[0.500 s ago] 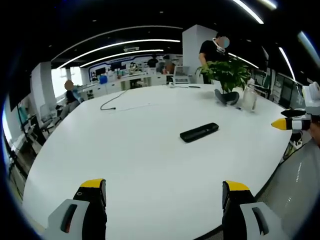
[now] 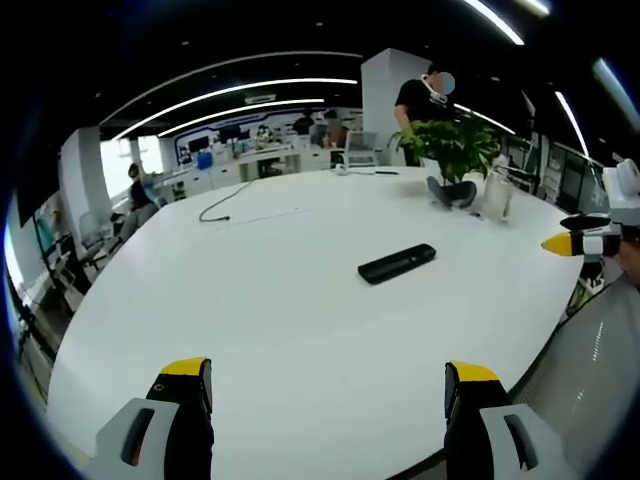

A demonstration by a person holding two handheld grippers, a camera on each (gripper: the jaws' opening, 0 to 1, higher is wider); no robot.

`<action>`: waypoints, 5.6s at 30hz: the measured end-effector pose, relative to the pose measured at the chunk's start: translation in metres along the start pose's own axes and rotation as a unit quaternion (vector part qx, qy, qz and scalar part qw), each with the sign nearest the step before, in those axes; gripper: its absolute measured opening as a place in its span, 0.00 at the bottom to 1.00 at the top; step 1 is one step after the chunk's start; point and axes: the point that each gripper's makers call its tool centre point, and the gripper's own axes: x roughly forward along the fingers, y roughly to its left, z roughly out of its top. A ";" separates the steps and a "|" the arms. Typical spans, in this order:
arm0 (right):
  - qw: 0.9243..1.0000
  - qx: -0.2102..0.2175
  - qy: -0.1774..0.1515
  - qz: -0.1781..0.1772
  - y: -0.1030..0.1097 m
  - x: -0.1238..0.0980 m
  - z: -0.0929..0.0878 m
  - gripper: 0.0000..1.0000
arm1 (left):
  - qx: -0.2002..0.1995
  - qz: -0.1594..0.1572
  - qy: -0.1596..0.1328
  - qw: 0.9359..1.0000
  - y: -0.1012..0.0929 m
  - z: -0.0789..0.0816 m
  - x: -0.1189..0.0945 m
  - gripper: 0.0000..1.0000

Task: Press the specified remote control buttons in sequence, fully releasing each button before pressing the next.

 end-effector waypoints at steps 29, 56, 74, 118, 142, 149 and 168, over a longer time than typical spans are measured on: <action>0.999 0.011 -0.004 -0.034 -0.011 -0.001 0.002 0.59 | 0.009 -0.019 -0.005 1.000 -0.008 0.007 0.000 0.99; 0.995 -0.058 0.083 -0.015 -0.011 -0.002 -0.028 0.00 | 0.091 -0.092 0.005 0.992 -0.017 0.051 0.038 0.84; 0.989 -0.054 0.140 -0.003 -0.006 0.002 -0.047 0.00 | 0.168 -0.160 0.044 0.972 -0.031 0.088 0.098 0.76; 0.982 -0.069 0.173 0.016 -0.003 0.009 -0.059 0.00 | 0.331 -0.291 0.246 0.863 -0.083 0.057 0.207 0.47; 0.981 -0.079 0.175 0.026 0.002 0.008 -0.060 0.00 | 0.355 -0.303 0.234 0.853 -0.087 0.056 0.209 0.24; 0.983 -0.072 0.169 0.025 0.002 0.006 -0.057 0.00 | 0.351 -0.299 0.228 0.858 -0.089 0.053 0.203 0.23; 0.984 -0.064 0.162 0.025 0.002 0.004 -0.055 0.00 | 0.363 -0.306 0.231 0.849 -0.104 0.028 0.169 0.22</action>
